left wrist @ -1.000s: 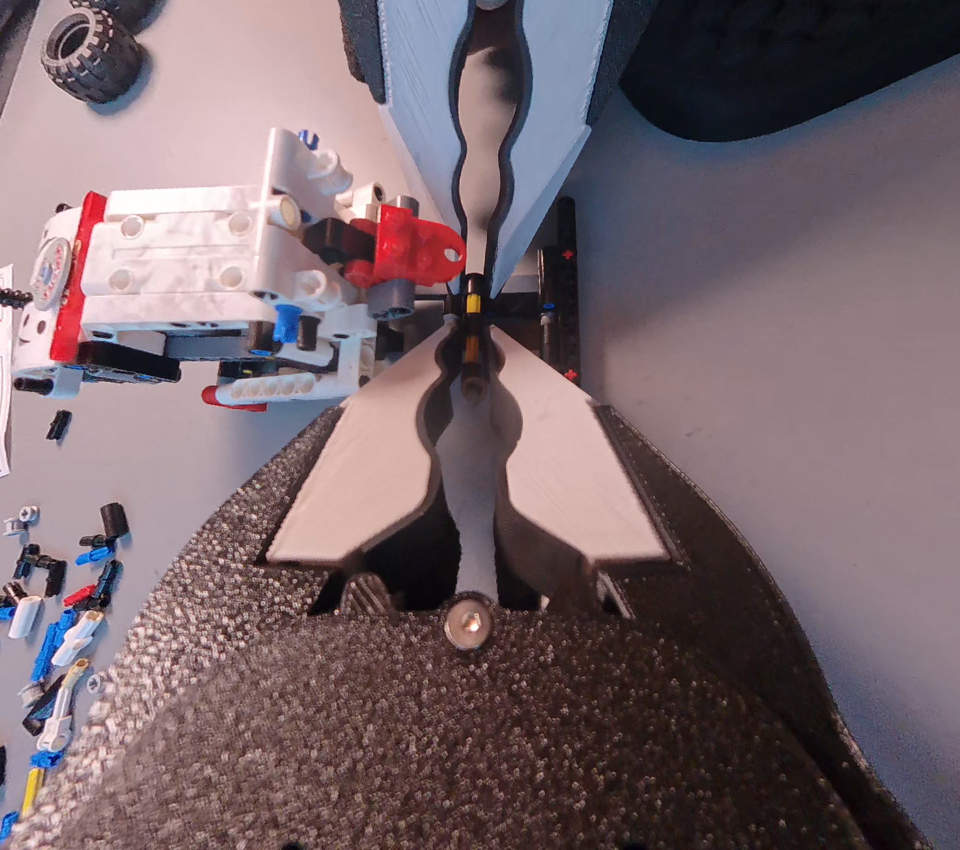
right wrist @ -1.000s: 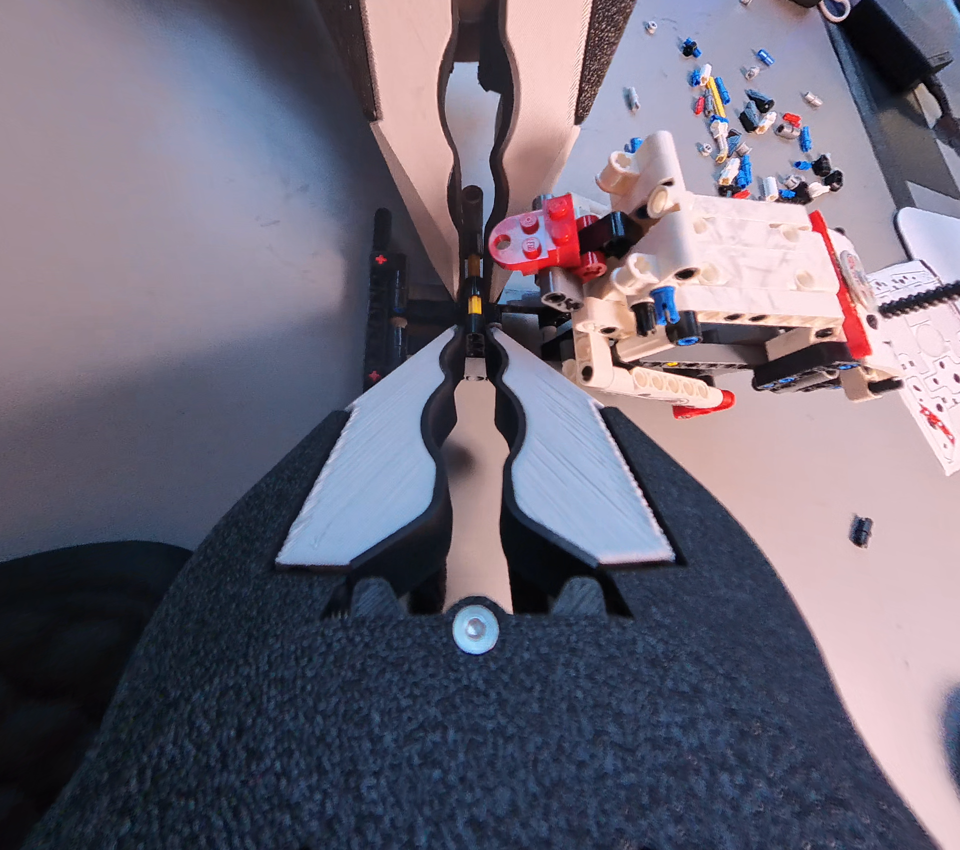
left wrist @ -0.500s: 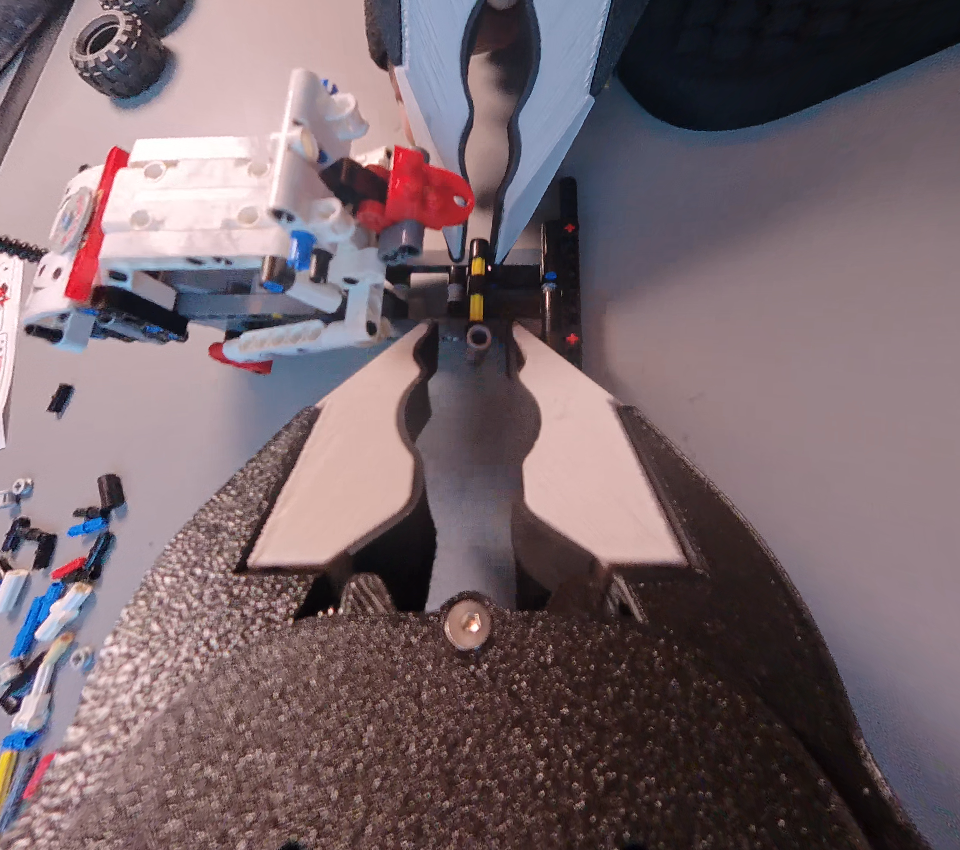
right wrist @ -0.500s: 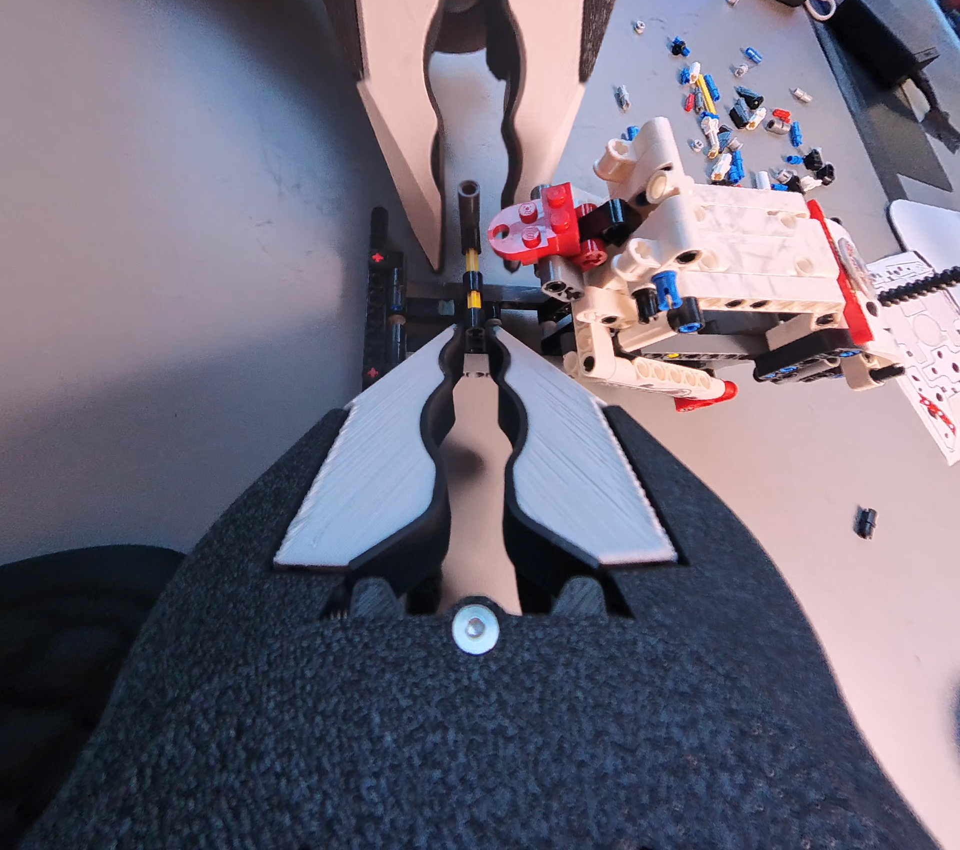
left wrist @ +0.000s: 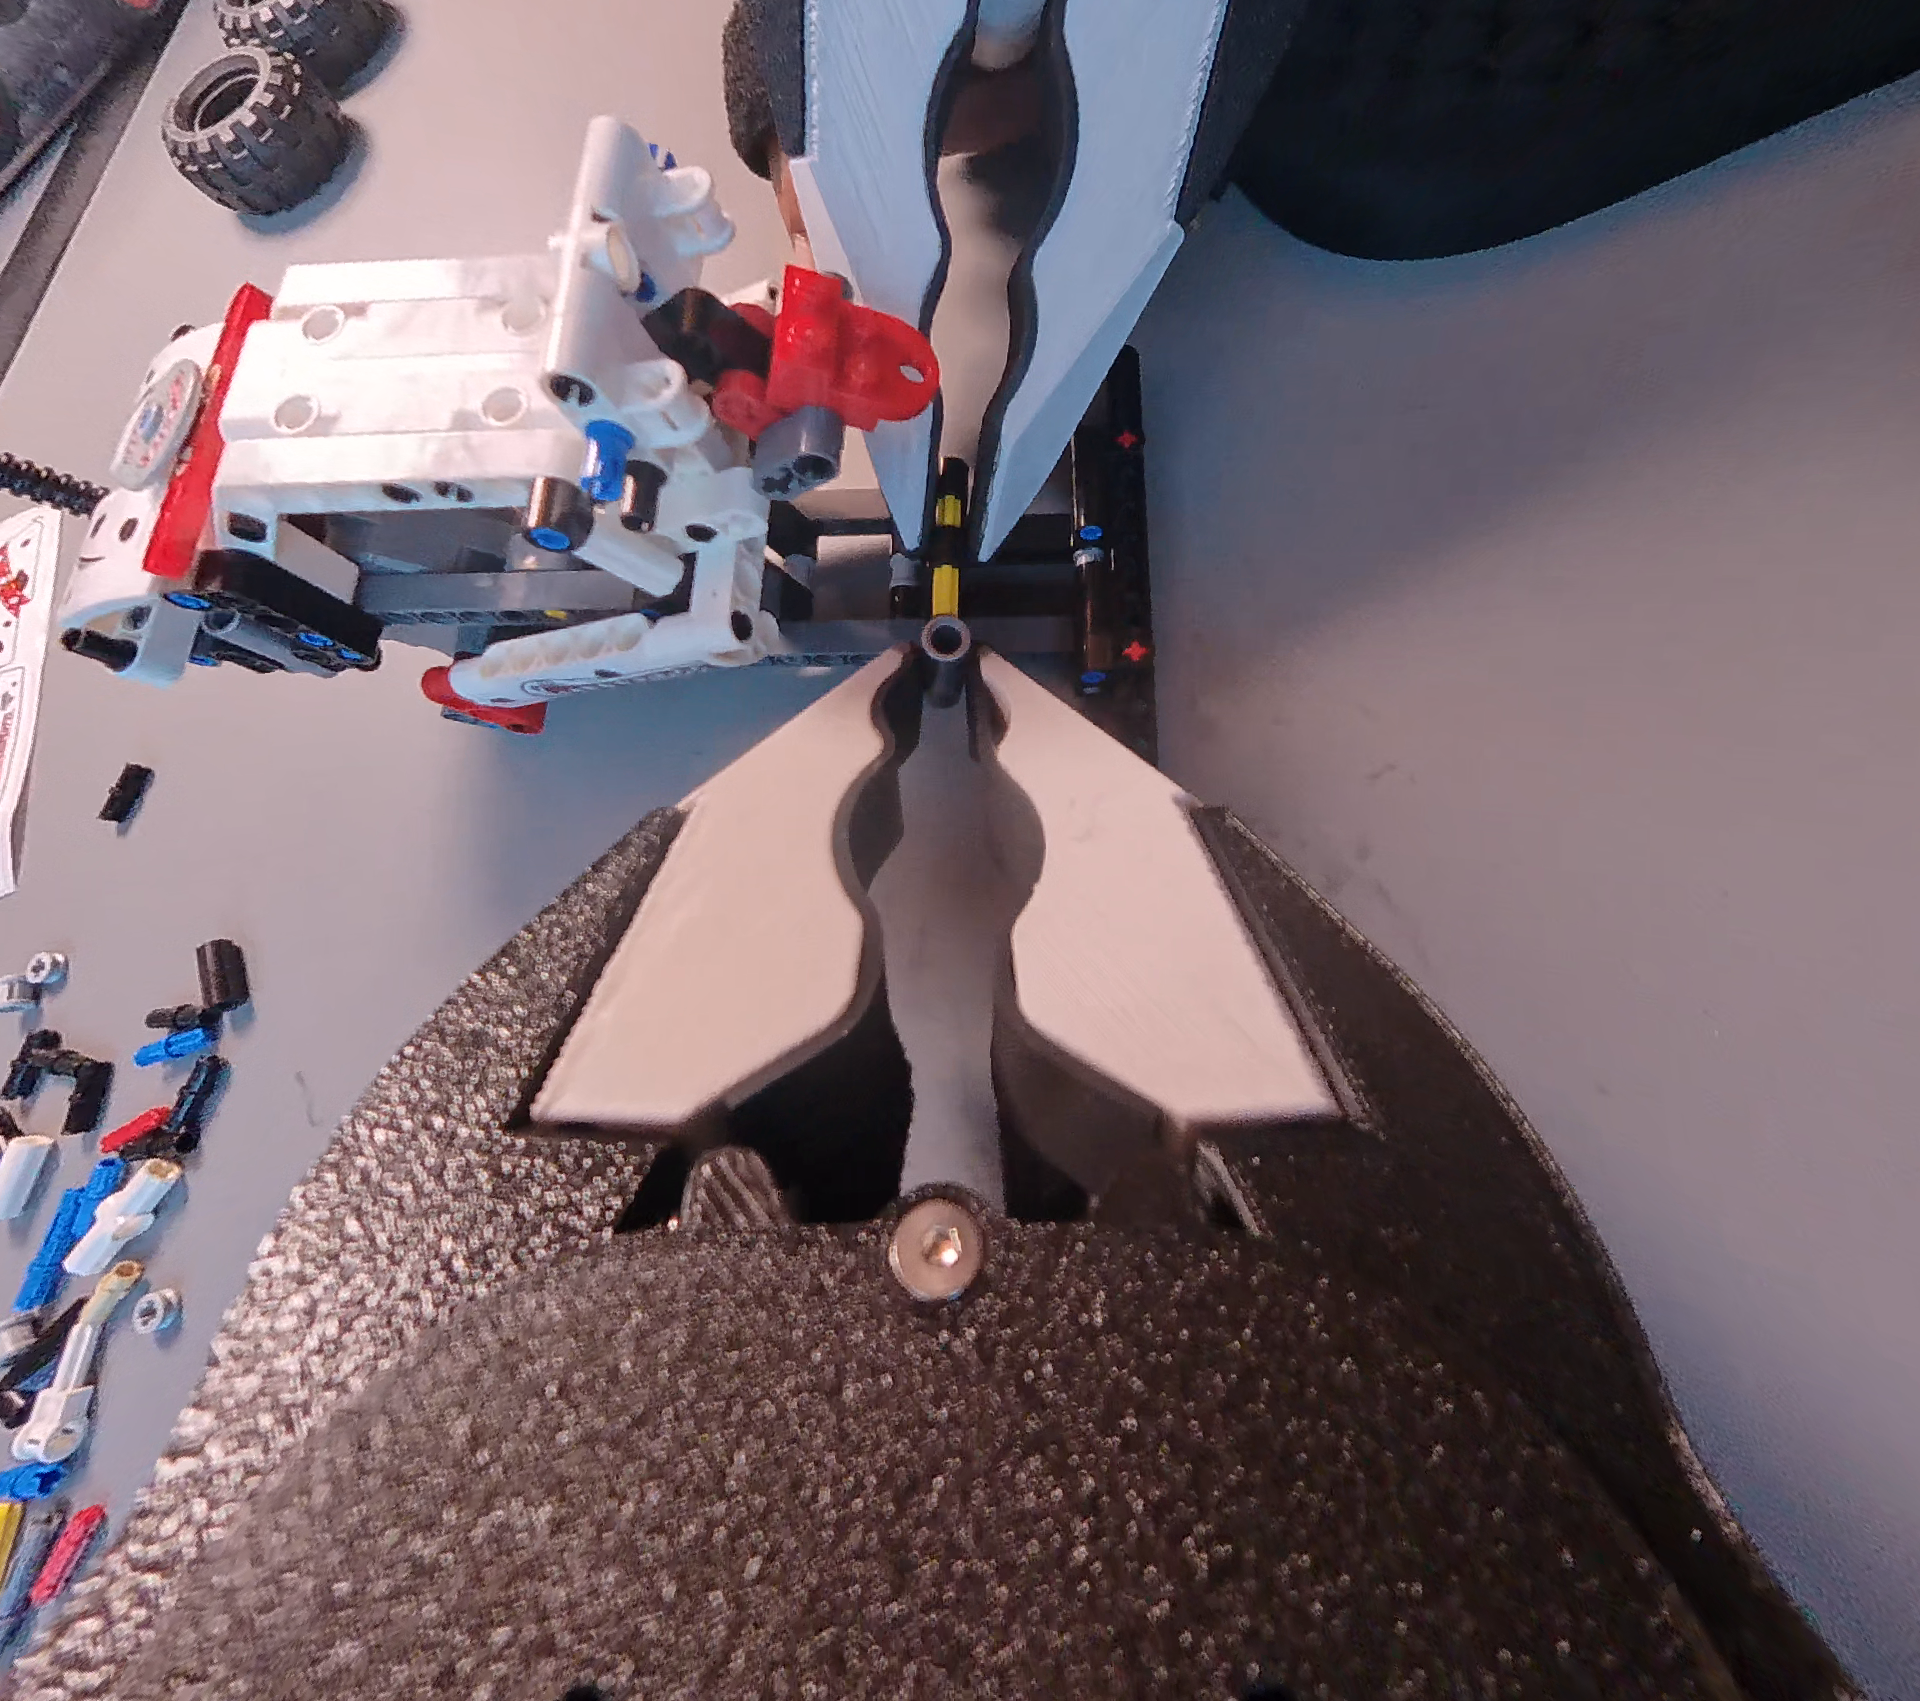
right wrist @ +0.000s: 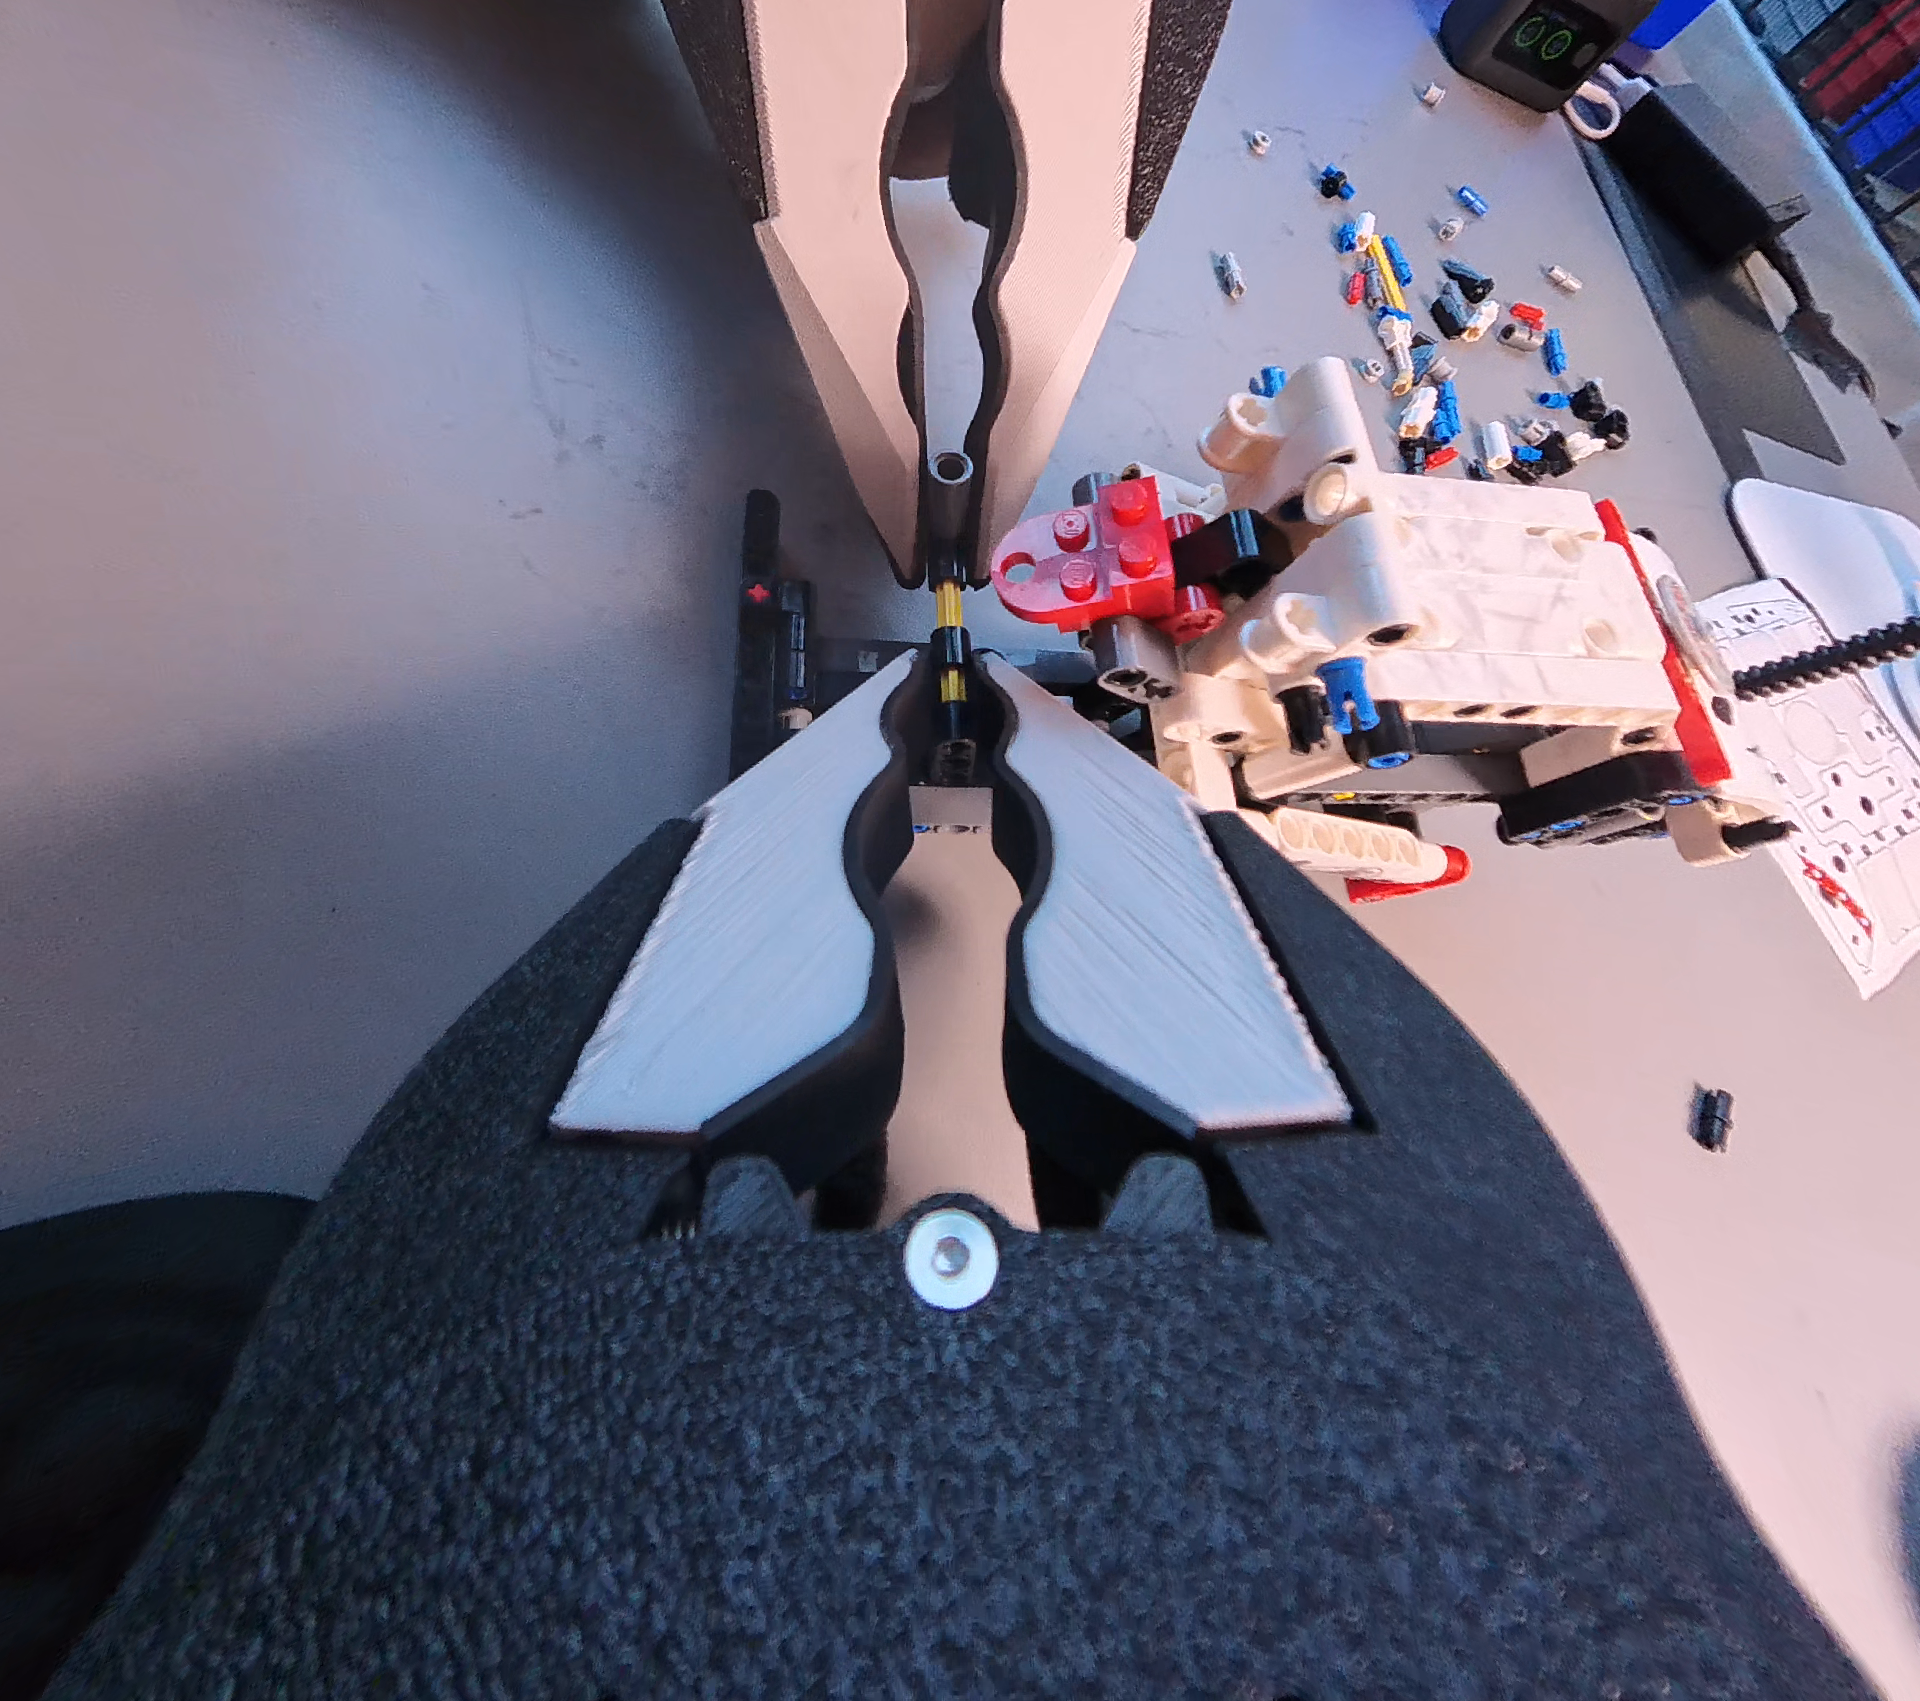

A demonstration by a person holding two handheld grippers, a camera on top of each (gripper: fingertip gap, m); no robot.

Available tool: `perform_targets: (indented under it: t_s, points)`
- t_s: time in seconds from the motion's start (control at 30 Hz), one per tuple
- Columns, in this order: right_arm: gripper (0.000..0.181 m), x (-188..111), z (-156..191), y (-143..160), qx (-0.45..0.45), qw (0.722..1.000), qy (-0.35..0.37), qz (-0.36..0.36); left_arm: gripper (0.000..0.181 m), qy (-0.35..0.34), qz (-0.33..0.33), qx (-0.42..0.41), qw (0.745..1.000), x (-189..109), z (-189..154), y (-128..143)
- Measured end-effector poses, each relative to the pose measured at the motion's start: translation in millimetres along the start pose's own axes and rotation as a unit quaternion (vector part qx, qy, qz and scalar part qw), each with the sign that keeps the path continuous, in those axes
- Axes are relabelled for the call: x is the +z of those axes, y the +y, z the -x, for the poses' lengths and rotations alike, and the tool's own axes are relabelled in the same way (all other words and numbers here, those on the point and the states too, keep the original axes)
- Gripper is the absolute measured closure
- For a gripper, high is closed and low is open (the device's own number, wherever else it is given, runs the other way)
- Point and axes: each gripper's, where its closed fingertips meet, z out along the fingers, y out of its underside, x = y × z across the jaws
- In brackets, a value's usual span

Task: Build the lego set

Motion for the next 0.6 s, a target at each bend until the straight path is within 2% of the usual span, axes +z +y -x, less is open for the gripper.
perform_targets:
  t_s: [0.6]
  points:
    - [0.175,-0.2,-0.1,0.4,-0.003,1.000,0.007,0.000,0.174,-0.002,-0.013,0.008,1.000,0.8,-0.1,-0.1]
